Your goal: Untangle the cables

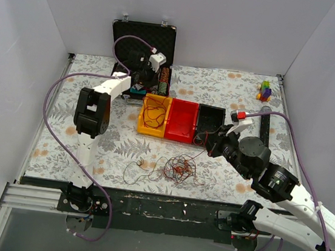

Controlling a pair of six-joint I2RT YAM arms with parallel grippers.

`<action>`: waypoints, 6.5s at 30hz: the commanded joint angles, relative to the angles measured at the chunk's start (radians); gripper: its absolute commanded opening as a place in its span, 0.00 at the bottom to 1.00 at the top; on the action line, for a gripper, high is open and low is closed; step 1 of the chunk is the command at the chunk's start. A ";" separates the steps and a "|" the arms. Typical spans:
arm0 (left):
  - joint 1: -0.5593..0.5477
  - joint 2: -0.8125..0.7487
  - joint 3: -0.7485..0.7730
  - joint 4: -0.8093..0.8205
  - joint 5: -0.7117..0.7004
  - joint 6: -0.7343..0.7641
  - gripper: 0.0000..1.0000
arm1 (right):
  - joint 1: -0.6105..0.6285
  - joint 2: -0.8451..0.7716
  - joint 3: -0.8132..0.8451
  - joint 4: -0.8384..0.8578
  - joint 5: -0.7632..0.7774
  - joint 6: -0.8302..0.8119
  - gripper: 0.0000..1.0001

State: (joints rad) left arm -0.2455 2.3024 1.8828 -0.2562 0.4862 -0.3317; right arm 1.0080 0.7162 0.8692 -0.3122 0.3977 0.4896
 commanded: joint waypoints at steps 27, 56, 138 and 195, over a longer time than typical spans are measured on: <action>-0.144 -0.801 -0.471 0.075 0.012 -0.136 0.00 | -0.003 -0.090 -0.041 0.035 0.020 0.030 0.01; -0.155 -0.696 -0.829 0.381 -0.350 -0.139 0.09 | -0.005 -0.126 0.007 -0.018 0.021 0.058 0.01; -0.630 -1.201 -0.562 0.008 0.147 0.056 0.00 | -0.005 -0.185 -0.091 -0.140 -0.071 0.121 0.87; -0.563 -1.072 0.032 0.422 -0.198 0.304 0.00 | 0.066 0.227 -0.648 0.486 -0.073 0.182 0.01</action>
State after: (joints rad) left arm -0.8116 1.2293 1.8622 0.0677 0.3340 -0.1345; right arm 1.0565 0.9871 0.2672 0.2016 0.2813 0.6056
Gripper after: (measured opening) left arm 0.015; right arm 0.022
